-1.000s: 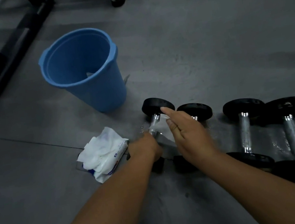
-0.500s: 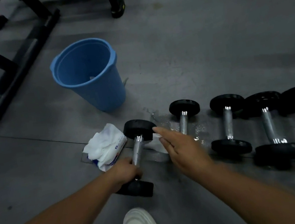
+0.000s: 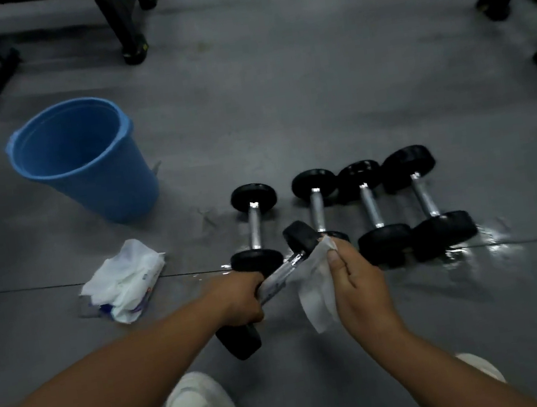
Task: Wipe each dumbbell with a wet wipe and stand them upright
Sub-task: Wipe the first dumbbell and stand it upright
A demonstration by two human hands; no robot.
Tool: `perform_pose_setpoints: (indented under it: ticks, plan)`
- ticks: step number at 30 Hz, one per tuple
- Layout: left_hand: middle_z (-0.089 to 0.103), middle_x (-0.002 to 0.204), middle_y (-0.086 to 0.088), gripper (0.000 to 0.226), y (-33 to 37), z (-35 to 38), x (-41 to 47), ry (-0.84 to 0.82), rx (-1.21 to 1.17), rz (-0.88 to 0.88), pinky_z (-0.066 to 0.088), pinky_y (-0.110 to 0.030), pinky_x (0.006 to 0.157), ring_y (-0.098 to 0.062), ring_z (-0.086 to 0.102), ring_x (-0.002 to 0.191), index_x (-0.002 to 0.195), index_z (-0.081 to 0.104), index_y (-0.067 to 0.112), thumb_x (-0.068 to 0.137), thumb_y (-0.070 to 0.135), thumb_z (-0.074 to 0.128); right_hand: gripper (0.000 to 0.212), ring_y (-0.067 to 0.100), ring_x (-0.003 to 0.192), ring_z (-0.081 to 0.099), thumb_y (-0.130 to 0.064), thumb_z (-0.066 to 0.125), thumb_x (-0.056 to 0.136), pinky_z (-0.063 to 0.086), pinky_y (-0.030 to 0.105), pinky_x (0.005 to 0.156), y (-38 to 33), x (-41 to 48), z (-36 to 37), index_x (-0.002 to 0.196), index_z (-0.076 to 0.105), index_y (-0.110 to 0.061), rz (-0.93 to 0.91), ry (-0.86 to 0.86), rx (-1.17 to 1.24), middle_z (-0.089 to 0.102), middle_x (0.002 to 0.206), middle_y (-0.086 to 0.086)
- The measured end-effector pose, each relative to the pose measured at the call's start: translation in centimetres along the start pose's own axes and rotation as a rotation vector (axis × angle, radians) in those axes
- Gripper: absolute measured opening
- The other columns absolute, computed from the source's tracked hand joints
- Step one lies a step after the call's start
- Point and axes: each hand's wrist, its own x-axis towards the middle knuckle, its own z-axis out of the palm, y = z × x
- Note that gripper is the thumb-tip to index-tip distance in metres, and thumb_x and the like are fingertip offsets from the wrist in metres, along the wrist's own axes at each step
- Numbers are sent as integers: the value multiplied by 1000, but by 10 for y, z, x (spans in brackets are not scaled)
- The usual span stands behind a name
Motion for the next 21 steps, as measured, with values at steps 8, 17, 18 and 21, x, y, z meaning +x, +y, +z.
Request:
perform_pose_setpoints:
  ticks: [8,17,18,21]
  plan:
    - [69,113,-6,27,88,73,43,99,396,90,34,-35,100,-25,64,105,115,57,17,89,16,53,30,14,99,58,-26,35,101,41,26,84,68,-13,-52,120,57,-20,225,198,-133,63,104,-3]
    - [67,108,-3,26,76,106,44,231,351,269,33,-40,105,-28,62,104,112,58,21,87,18,52,23,20,88,55,-19,52,88,41,28,74,83,-10,-11,110,48,-14,403,116,-118,57,97,1]
    - [66,107,-1,29,69,109,42,294,317,303,35,-46,107,-27,62,105,109,60,23,80,25,60,35,17,93,53,-16,54,83,41,26,79,81,-9,-3,118,45,-14,364,94,-117,55,104,0]
    - [47,144,-6,91,44,116,20,287,47,100,33,-48,112,-28,45,132,139,44,22,59,48,80,49,14,98,53,2,53,75,40,20,83,79,-5,22,121,46,-12,257,-12,-143,56,108,0]
